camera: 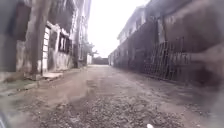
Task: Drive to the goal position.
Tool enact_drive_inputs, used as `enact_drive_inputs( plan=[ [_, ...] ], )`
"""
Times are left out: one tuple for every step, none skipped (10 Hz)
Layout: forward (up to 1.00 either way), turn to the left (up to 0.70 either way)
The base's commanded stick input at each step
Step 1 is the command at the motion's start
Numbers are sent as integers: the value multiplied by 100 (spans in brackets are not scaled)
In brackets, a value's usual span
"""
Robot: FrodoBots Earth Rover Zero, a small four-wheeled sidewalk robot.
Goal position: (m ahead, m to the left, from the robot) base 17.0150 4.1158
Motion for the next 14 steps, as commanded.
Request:
enact_drive_inputs(
  plan=[
    [85,0],
    [85,0],
    [85,0],
    [85,0],
    [85,0],
    [85,0],
    [85,0],
    [85,0],
    [85,0],
    [85,0],
    [85,0],
    [85,0],
    [85,0],
    [85,0]
  ],
)
